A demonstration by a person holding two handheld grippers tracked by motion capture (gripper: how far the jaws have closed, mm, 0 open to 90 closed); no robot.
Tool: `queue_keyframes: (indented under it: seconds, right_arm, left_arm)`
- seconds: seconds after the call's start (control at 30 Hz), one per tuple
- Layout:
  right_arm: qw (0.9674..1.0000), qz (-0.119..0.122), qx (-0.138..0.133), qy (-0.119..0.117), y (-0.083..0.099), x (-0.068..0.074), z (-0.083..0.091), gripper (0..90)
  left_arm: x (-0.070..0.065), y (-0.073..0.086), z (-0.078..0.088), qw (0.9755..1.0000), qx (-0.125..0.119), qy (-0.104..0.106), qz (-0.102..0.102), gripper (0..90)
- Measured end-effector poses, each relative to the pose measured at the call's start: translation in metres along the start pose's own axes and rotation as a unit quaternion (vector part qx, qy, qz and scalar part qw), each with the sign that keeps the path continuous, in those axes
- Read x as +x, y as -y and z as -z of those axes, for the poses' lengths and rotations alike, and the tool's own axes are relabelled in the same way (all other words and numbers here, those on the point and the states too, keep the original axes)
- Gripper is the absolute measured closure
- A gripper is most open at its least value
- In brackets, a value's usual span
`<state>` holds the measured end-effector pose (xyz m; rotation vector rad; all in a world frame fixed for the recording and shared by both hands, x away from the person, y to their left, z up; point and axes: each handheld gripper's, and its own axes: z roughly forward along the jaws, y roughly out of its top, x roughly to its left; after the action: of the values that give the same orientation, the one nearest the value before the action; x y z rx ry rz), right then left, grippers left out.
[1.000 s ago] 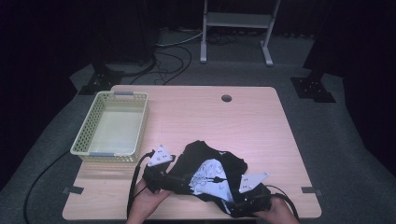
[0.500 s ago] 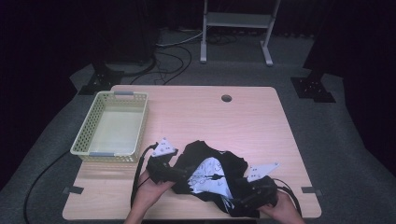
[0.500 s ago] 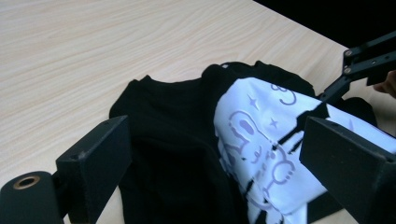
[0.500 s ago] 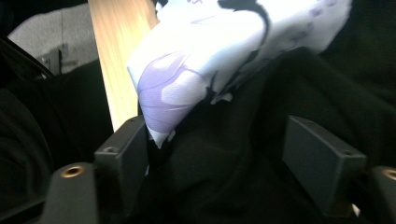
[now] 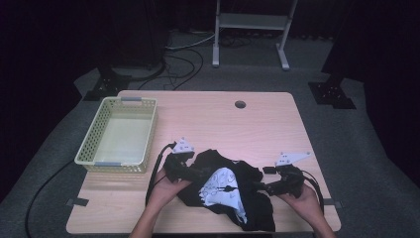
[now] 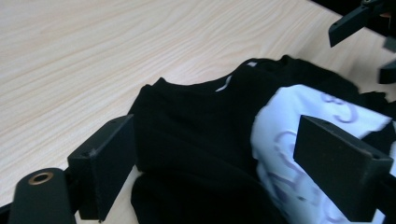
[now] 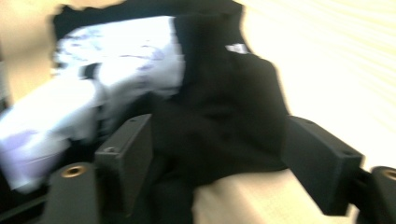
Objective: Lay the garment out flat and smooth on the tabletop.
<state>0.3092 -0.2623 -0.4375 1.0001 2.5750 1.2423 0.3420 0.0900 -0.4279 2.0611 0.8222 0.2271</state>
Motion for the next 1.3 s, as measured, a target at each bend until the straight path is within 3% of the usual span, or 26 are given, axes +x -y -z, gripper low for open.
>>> queue_keyframes:
  seconds: [0.13,0.2,0.33,0.5,0.6,0.63,0.67,0.7,0.83,0.87,0.9,1.17,1.23,1.27,1.3]
  right_arm:
    - [0.9992,-0.022,0.033,0.010,-0.001,-0.016,-0.024,33.3]
    - [0.9988,-0.027,0.037,0.013,-0.001,-0.019,-0.027,35.5]
    - [0.9980,-0.039,0.042,0.025,0.001,-0.024,-0.031,48.3]
    - [0.9970,-0.035,0.053,0.045,0.001,-0.024,-0.033,63.7]
    - [0.9965,-0.033,0.057,0.051,-0.001,-0.024,-0.034,68.7]
    - [0.9962,-0.031,0.060,0.054,-0.001,-0.023,-0.035,71.6]
    - [0.9960,-0.021,0.064,0.058,-0.003,-0.021,-0.038,77.5]
    - [0.9960,-0.021,0.064,0.058,-0.003,-0.021,-0.038,77.5]
    - [0.9955,0.006,0.065,0.069,-0.004,-0.013,-0.042,86.6]
    - [0.9955,0.009,0.062,0.071,-0.004,-0.011,-0.042,88.9]
    - [0.9955,0.009,0.062,0.071,-0.004,-0.011,-0.042,88.9]
    - [0.9974,0.020,0.052,0.046,-0.007,-0.007,-0.040,90.0]
    - [0.9977,0.019,0.048,0.044,-0.008,-0.007,-0.039,90.0]
    - [0.9985,0.016,0.038,0.037,-0.009,-0.008,-0.037,90.0]
    - [0.9985,0.016,0.038,0.037,-0.009,-0.008,-0.037,90.0]
  left_arm:
    - [0.011,-0.003,-0.015,0.9998,0.020,0.000,-0.001,21.9]
    - [0.017,-0.005,-0.022,0.9995,0.032,-0.008,-0.001,22.0]
    - [0.026,-0.008,-0.033,0.9986,0.048,-0.020,0.000,25.0]
    - [0.031,-0.008,-0.051,0.9962,0.085,-0.016,0.002,38.7]
    - [0.030,-0.009,-0.056,0.9954,0.094,-0.017,0.003,42.0]
    - [0.029,-0.009,-0.058,0.9948,0.100,-0.018,0.000,43.5]
    - [0.027,-0.009,-0.059,0.9943,0.104,-0.022,-0.004,50.8]
    - [0.025,-0.008,-0.061,0.9938,0.107,-0.029,-0.011,50.8]
    - [0.019,-0.005,-0.058,0.9928,0.112,-0.034,-0.029,72.1]
    - [0.016,-0.002,-0.054,0.9921,0.117,-0.030,-0.035,81.4]
    - [0.016,-0.002,-0.054,0.9921,0.117,-0.030,-0.035,83.6]
    - [0.001,0.018,-0.031,0.9907,0.125,-0.023,-0.049,86.3]
    - [0.000,0.024,-0.022,0.9918,0.118,-0.021,-0.044,86.3]
    - [0.001,0.028,-0.013,0.9937,0.106,-0.021,-0.032,86.3]
    - [0.001,0.028,-0.013,0.9937,0.106,-0.021,-0.032,86.3]
